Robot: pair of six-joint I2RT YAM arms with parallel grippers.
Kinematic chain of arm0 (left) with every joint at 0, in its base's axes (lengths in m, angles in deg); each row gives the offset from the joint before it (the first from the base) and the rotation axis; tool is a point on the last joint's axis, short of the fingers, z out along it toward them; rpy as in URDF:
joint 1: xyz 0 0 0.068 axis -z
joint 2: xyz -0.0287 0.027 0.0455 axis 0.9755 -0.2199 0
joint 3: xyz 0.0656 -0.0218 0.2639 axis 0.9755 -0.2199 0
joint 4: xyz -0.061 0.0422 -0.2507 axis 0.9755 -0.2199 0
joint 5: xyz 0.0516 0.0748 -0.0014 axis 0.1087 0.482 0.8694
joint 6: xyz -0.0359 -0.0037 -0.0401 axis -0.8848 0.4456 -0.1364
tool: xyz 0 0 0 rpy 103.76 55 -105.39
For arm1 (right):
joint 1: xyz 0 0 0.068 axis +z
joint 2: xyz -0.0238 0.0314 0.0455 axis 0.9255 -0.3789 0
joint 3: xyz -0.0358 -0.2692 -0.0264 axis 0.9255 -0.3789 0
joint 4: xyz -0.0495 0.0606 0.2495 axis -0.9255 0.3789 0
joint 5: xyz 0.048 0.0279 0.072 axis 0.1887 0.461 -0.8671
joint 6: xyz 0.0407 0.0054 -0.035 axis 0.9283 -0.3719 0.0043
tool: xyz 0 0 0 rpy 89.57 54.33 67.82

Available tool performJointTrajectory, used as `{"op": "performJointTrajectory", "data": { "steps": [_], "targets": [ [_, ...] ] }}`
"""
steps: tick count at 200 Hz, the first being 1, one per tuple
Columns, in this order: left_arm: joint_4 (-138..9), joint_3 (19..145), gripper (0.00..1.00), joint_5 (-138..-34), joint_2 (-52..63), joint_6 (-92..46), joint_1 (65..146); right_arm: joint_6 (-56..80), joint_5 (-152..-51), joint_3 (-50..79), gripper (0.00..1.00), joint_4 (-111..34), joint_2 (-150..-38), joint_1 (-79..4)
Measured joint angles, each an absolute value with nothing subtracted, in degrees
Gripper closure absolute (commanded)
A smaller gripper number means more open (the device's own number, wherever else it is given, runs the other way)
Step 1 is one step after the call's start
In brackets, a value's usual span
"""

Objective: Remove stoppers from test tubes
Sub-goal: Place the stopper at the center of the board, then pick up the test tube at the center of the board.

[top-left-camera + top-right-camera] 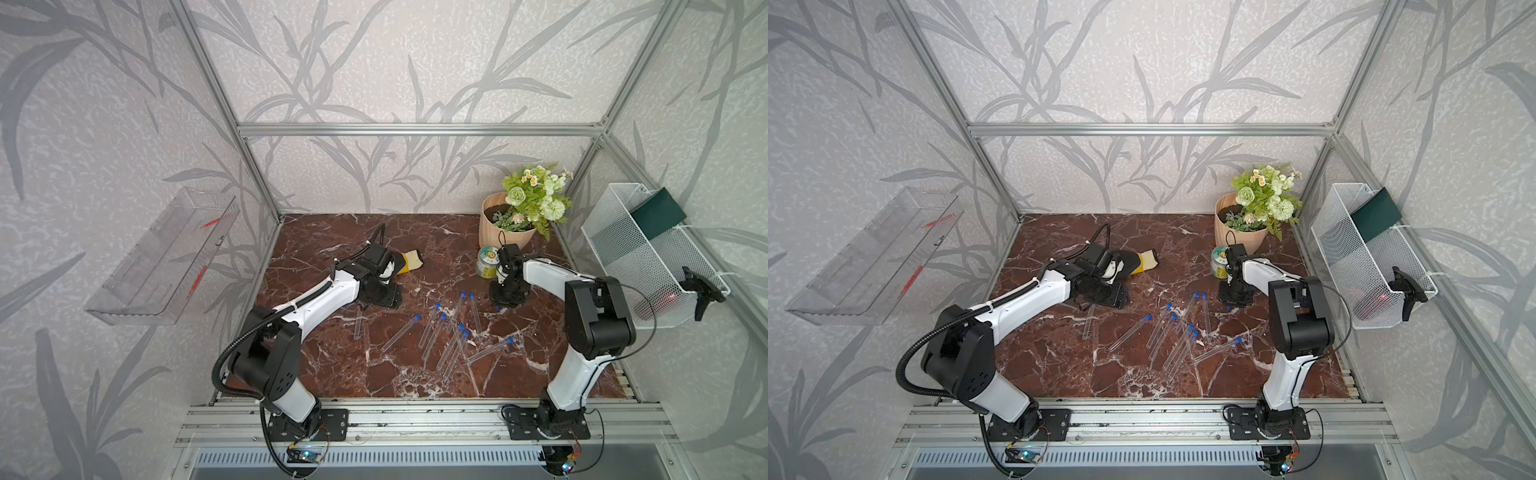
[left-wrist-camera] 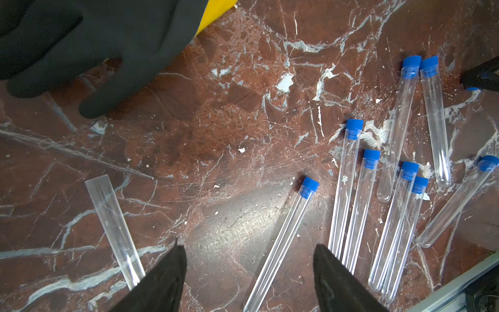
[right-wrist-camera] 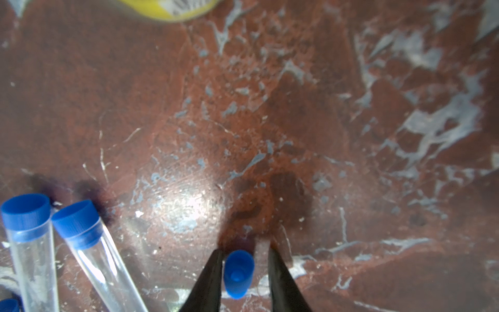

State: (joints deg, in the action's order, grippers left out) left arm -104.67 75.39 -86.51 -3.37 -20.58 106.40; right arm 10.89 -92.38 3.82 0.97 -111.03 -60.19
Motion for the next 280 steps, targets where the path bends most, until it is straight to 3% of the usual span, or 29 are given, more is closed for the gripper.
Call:
{"op": "performJointTrajectory", "data": {
  "steps": [68, 158, 216, 280],
  "targets": [
    [-109.9, 76.4, 0.35, -86.1, -3.6, -17.7, 109.6, 11.7, -92.6, 3.4, 0.40, 1.4, -104.7, -59.0],
    [-111.1, 76.4, 0.36, -86.7, -7.4, -15.4, 115.8, 12.6, -99.5, 0.2, 0.10, -1.3, -96.9, -47.0],
    [-109.9, 76.3, 0.38, -87.6, -12.2, -14.5, 116.4, 12.9, -106.1, -3.0, 0.04, -6.9, -96.2, -45.7],
    [-110.1, 77.4, 0.46, -85.7, -16.8, -12.4, 118.1, 12.4, -107.4, -3.3, 0.01, -8.1, -95.6, -45.7]
  ]
}}
